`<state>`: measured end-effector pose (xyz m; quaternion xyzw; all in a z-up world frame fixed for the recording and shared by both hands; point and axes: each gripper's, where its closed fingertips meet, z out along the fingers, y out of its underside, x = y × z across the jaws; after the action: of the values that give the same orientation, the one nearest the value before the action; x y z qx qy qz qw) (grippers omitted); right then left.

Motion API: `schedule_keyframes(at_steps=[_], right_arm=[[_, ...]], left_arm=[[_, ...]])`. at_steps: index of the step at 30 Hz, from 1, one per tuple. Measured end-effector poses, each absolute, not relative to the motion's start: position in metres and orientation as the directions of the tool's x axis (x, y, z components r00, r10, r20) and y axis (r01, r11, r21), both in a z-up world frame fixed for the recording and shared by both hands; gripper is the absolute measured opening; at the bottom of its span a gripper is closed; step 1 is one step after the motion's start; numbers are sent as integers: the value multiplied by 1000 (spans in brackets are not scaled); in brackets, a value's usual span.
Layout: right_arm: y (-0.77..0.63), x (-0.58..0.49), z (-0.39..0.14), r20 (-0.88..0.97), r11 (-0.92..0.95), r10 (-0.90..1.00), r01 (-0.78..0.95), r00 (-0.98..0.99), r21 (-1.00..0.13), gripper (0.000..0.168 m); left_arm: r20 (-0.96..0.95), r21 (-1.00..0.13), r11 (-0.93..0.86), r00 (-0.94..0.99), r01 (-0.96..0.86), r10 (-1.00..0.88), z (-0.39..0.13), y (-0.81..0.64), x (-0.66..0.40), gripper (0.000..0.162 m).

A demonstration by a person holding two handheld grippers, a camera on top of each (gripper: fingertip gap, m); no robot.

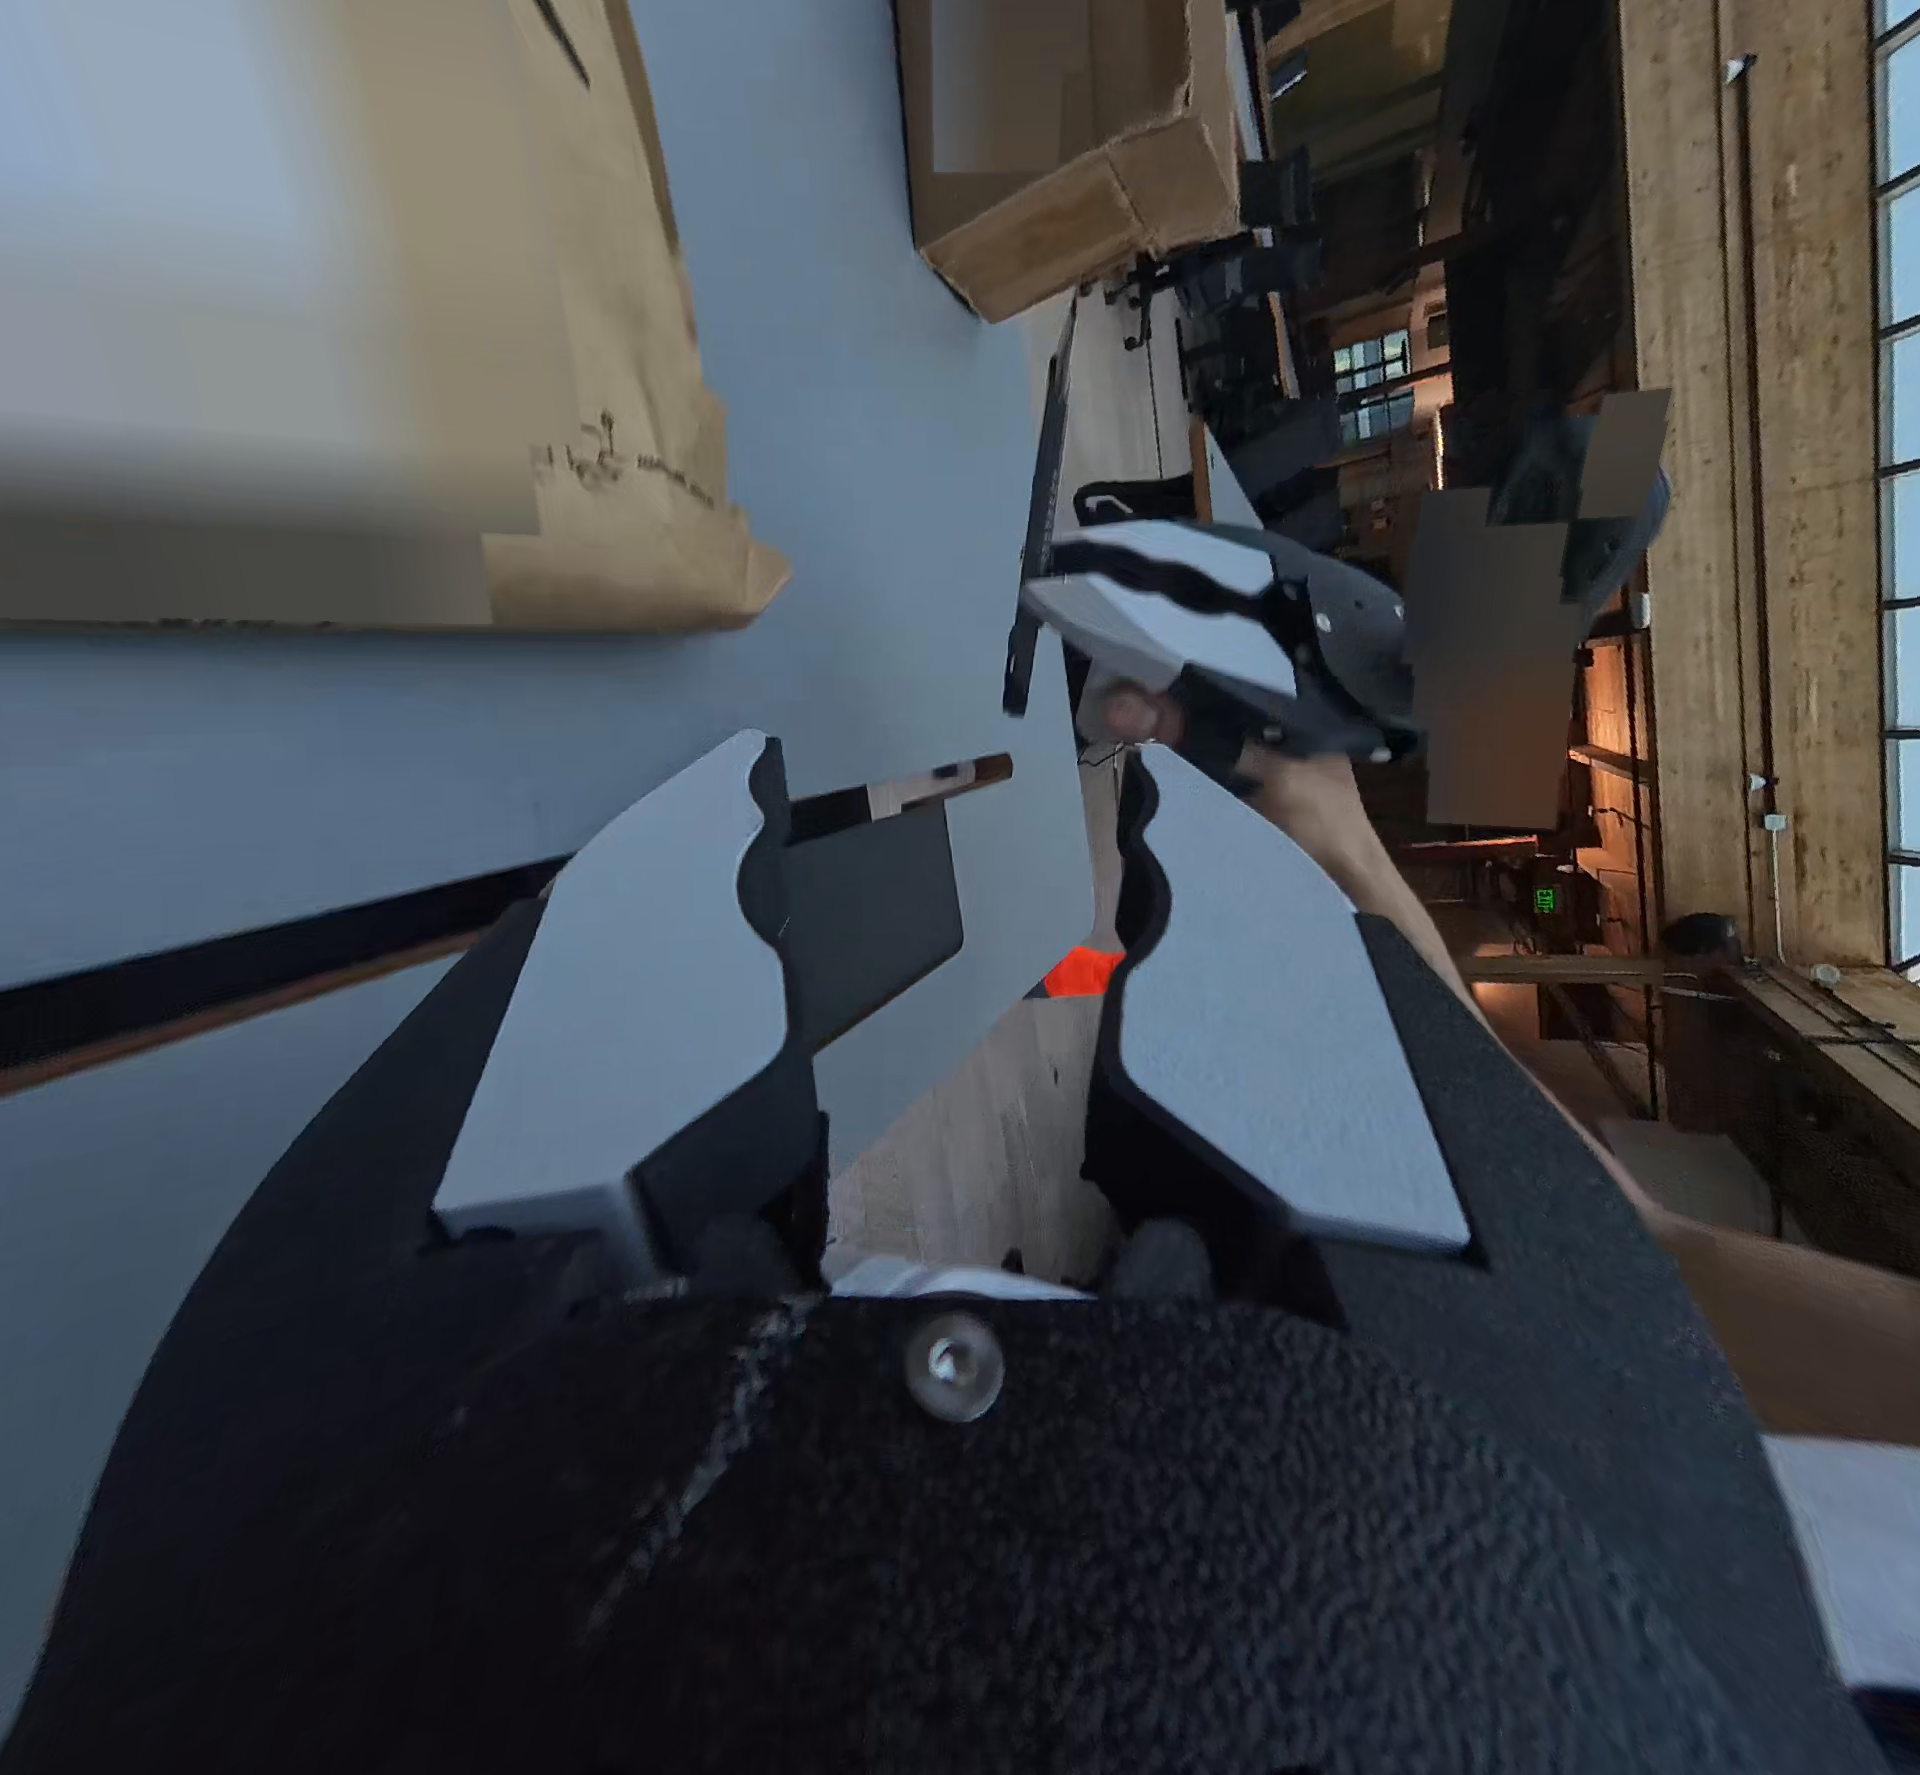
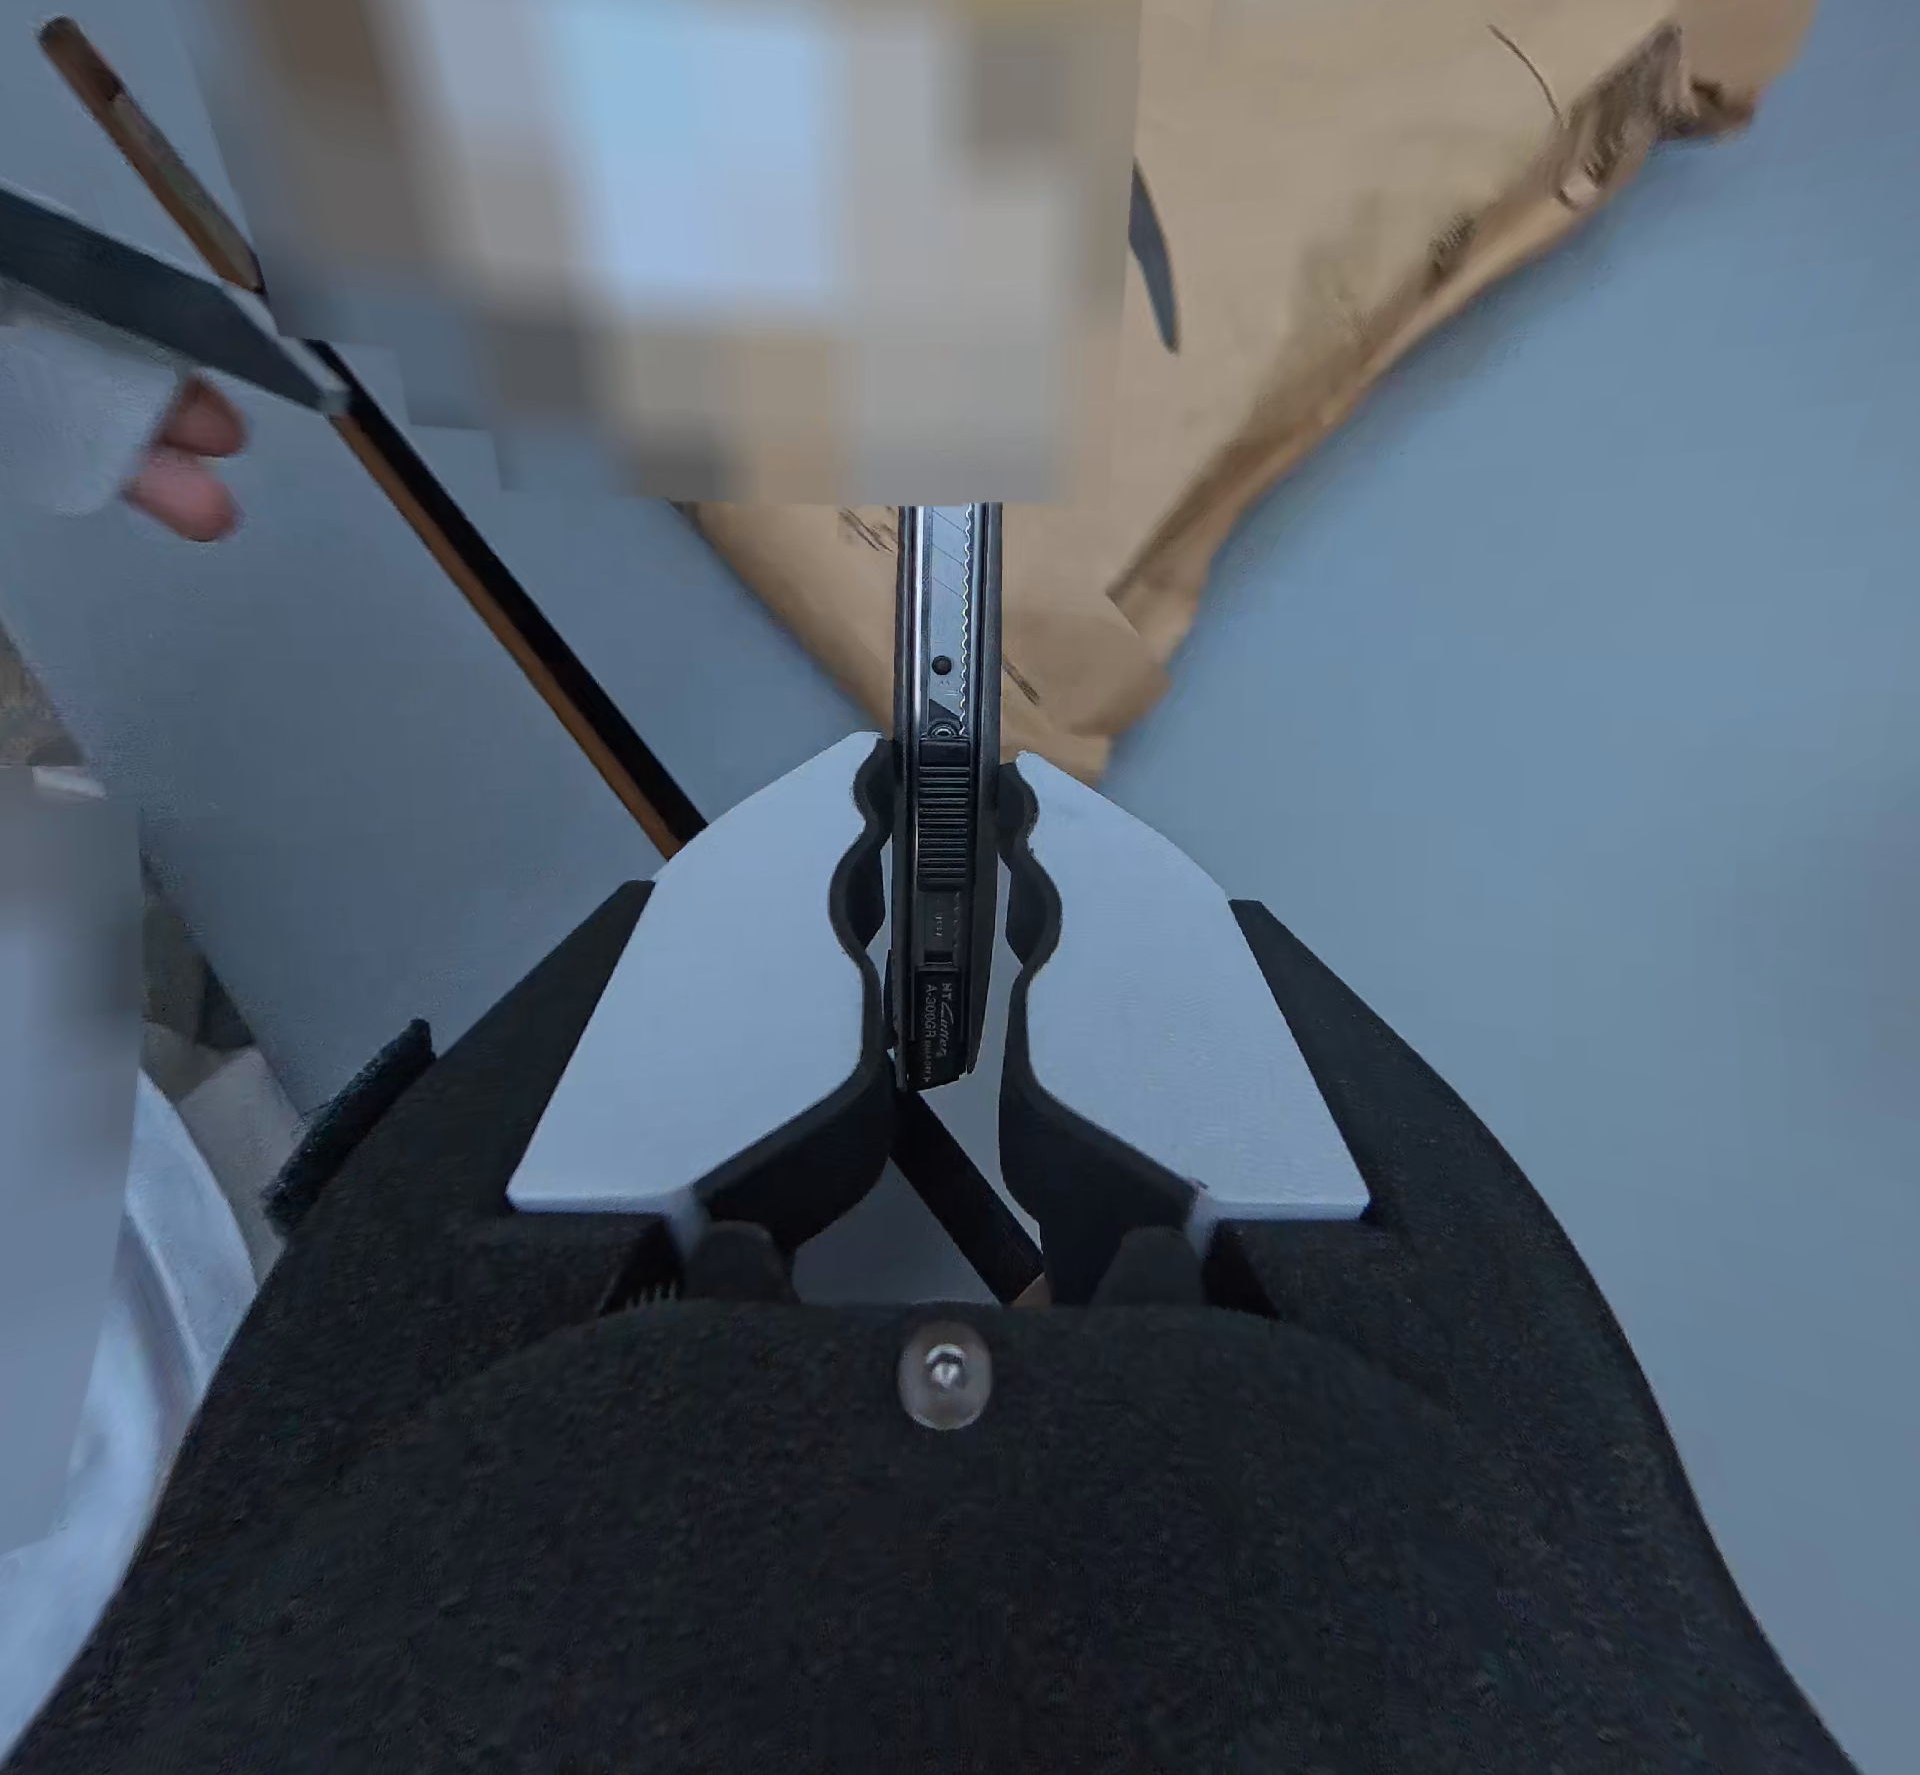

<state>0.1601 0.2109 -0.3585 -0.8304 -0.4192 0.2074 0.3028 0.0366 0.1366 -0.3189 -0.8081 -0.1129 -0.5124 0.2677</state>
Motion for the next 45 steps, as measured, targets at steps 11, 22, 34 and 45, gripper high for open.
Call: schedule_keyframes(at_steps=[11,22,34,45], right_arm=[[159,6,-307,-4,-244,935,638,353,-730,17],[166,-43,-219,-823,-816,564,112,-64,-568,41],[135,-87,-220,-782,-692,619,416,-77,-589,19],[166,-56,-251,-790,-769,608,306,76,-562,4]], left_arm=[[881,-375,-777,455,506,-129,-291,173,-18,8],[883,-461,-831,252,311,-395,-227,138,-46,6],[834,-526,-843,259,111,-487,-227,126,-50,6],[815,-433,-892,479,127,-327,-309,116,-73,36]])
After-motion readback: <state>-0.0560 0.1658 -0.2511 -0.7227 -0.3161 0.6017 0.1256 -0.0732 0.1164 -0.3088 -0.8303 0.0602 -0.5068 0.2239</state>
